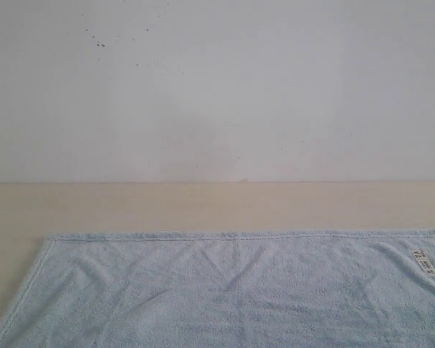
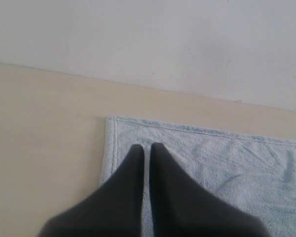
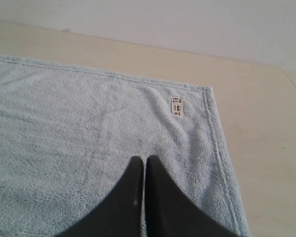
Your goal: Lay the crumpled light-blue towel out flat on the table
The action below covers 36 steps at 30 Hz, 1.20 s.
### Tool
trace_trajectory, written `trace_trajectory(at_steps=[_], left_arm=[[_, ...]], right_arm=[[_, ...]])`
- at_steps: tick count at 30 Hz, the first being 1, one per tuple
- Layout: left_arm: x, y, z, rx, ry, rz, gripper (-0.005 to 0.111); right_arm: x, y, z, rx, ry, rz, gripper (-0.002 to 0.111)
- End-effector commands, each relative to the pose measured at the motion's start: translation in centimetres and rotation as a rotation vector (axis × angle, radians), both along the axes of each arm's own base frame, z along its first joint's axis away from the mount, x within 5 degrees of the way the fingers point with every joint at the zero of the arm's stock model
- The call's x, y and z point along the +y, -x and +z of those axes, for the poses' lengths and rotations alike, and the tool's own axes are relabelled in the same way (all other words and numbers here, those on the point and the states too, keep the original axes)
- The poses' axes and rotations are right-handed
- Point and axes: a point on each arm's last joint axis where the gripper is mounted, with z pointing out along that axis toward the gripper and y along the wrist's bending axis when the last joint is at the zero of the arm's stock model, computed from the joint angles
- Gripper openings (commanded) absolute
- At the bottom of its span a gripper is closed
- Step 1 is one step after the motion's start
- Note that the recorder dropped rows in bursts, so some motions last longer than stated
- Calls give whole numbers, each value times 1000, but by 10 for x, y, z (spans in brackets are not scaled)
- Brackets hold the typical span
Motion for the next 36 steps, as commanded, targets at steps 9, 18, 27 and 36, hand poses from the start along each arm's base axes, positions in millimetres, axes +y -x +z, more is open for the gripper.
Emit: trace_trajectory(at_steps=[9,18,27,36], left_arm=[[0,0,-1,1,4,-4,4],[0,0,-1,4,10,-4,4],[1,1,-7,75,8,9,4],[1,1,-7,75,8,9,4]], right_arm=[[0,0,1,-7,-3,-2,1],[0,0,1,-7,-3,-2,1],[0,0,1,-7,-3,-2,1],[0,0,0,-3,-2,-2,1]])
